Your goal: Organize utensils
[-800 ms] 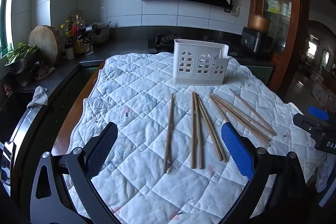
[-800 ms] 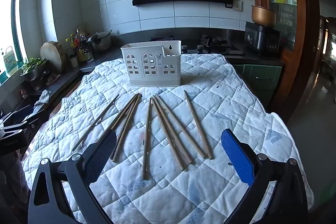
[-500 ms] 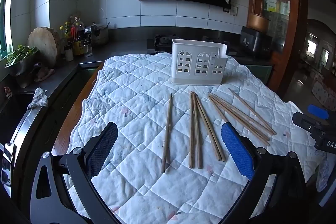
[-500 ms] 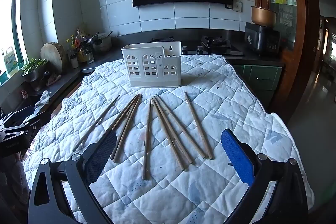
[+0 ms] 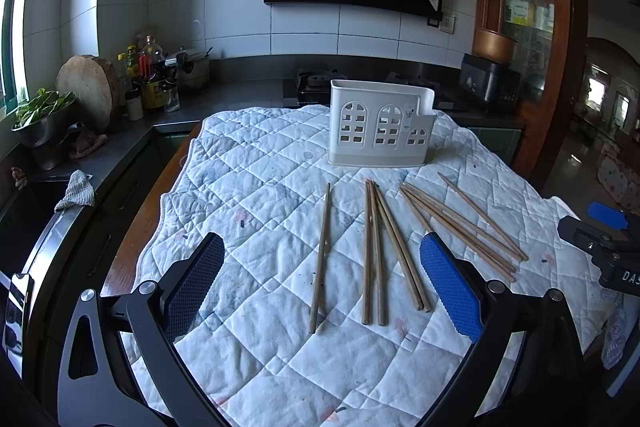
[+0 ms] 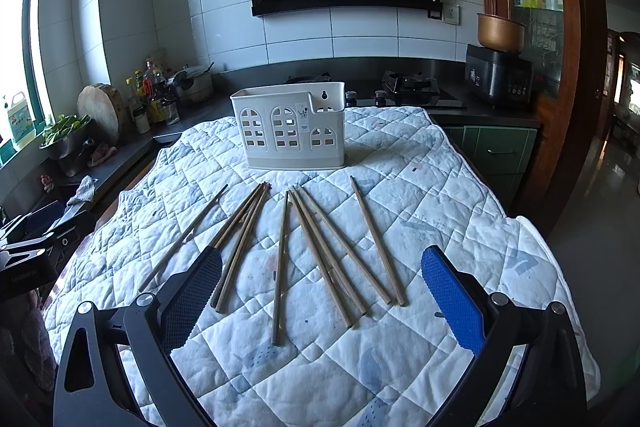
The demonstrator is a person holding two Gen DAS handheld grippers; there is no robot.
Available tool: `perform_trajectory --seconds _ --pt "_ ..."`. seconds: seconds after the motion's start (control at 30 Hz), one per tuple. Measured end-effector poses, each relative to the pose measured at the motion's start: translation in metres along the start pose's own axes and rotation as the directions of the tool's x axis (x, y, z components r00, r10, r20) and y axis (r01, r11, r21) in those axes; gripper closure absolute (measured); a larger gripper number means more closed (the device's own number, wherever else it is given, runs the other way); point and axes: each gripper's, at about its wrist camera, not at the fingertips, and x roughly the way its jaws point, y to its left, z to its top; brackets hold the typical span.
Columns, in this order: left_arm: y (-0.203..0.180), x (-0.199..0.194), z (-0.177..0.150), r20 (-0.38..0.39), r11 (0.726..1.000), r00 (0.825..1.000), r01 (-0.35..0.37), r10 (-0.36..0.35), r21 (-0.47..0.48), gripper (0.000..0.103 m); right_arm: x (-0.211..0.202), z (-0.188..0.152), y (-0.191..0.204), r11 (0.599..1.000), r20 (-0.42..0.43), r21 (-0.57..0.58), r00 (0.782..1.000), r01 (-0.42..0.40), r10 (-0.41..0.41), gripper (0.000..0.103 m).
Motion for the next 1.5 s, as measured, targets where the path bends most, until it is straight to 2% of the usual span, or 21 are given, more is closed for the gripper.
perform_trajectory --seconds 0.97,1.5 --pt "0.0033 -0.0039 0.0061 0.035 1.000 0.999 -0.028 0.028 -0.006 0.006 0.0017 0.0053 -0.0016 1.000 0.010 0.010 1.000 0.003 -0.003 0.006" --pt "-0.0038 -0.0029 0.0036 0.040 1.000 0.999 -0.011 0.011 0.000 0.006 0.0008 0.0073 -0.0065 1.000 0.020 0.016 1.000 0.001 -0.001 0.006"
